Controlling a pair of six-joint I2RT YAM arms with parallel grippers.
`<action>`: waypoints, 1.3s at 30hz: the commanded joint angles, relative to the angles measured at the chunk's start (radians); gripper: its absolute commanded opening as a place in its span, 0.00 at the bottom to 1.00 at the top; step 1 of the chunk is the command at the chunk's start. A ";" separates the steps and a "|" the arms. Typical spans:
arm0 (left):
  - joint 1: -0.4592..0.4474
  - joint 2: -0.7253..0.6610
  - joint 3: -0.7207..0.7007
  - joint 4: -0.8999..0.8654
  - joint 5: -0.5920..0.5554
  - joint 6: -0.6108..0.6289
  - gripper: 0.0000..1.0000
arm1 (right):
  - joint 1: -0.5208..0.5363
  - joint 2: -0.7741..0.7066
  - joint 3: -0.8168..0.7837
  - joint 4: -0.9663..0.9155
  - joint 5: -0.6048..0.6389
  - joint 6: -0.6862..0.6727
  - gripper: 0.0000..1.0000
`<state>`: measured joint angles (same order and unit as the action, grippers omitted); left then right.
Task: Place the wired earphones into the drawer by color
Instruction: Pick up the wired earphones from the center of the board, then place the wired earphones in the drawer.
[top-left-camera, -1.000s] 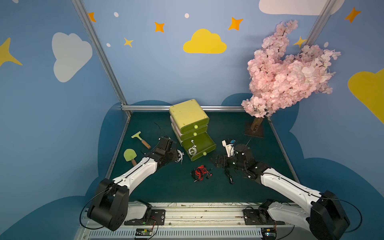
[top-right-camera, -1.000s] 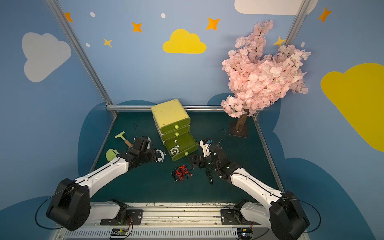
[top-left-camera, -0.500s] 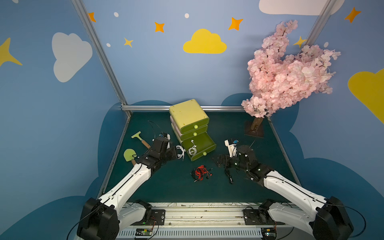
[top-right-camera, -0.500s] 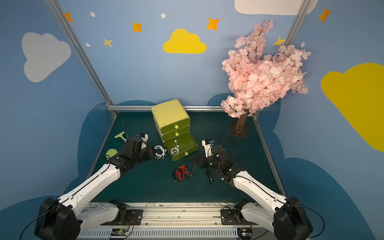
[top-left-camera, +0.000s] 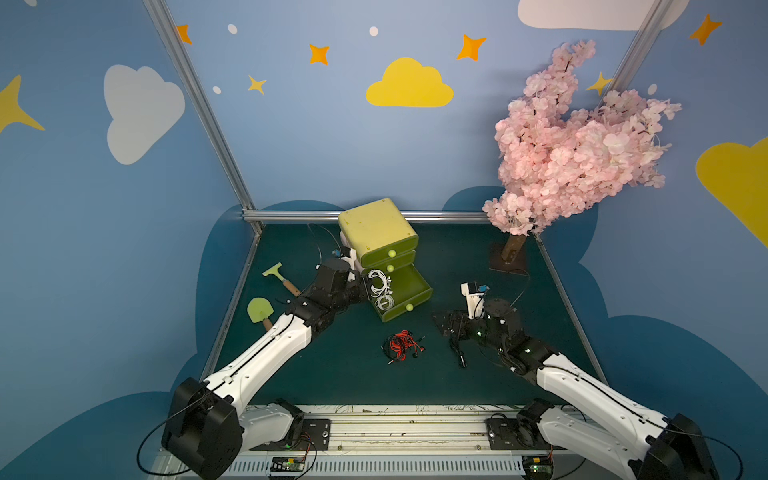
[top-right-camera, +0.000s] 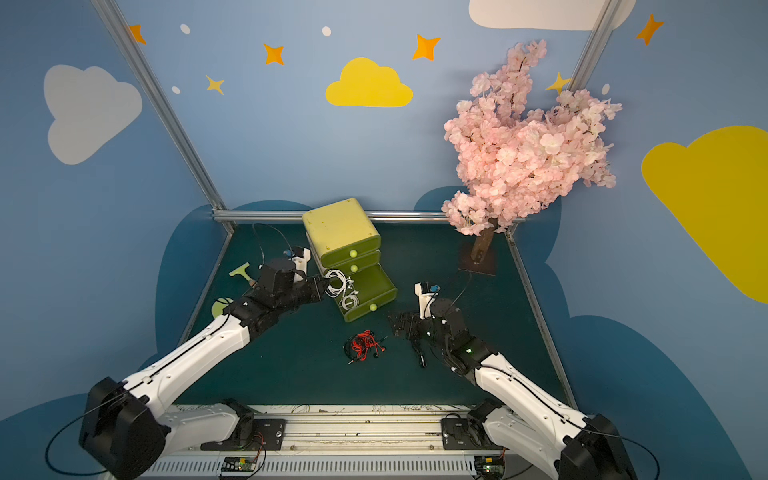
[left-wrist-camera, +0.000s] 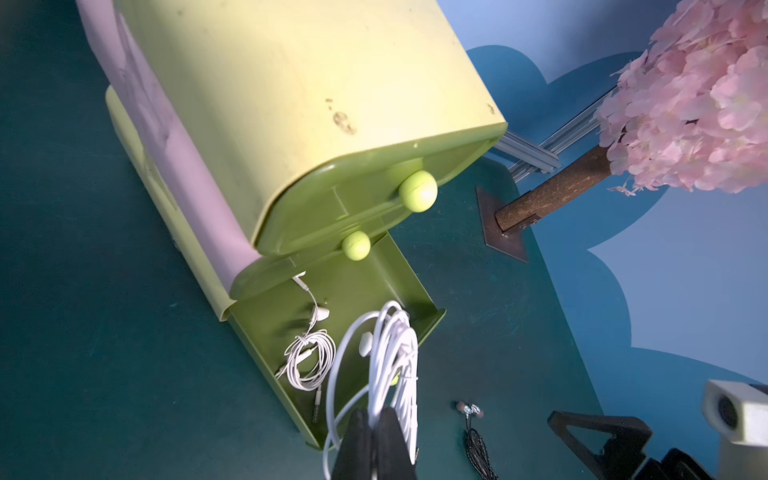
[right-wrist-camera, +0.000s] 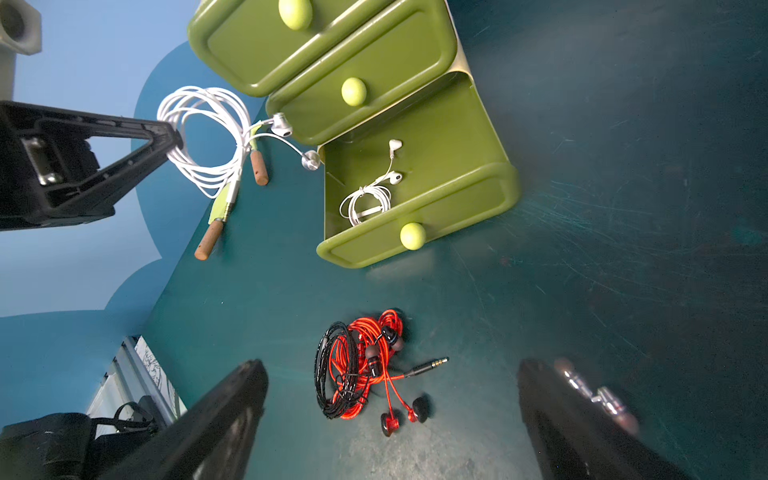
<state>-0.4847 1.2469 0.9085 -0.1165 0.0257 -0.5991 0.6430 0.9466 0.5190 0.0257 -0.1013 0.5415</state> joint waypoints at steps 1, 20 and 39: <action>-0.024 0.037 0.027 0.075 -0.048 0.002 0.05 | -0.003 -0.036 -0.014 0.013 0.039 0.005 0.98; -0.149 0.307 0.091 0.244 -0.273 0.128 0.03 | -0.011 -0.156 -0.079 0.005 0.109 -0.011 0.98; -0.152 0.463 0.102 0.284 -0.291 0.107 0.05 | -0.017 -0.169 -0.084 -0.002 0.104 -0.018 0.98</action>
<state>-0.6357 1.6989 0.9874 0.1448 -0.2497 -0.4942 0.6308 0.7921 0.4389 0.0250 -0.0036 0.5373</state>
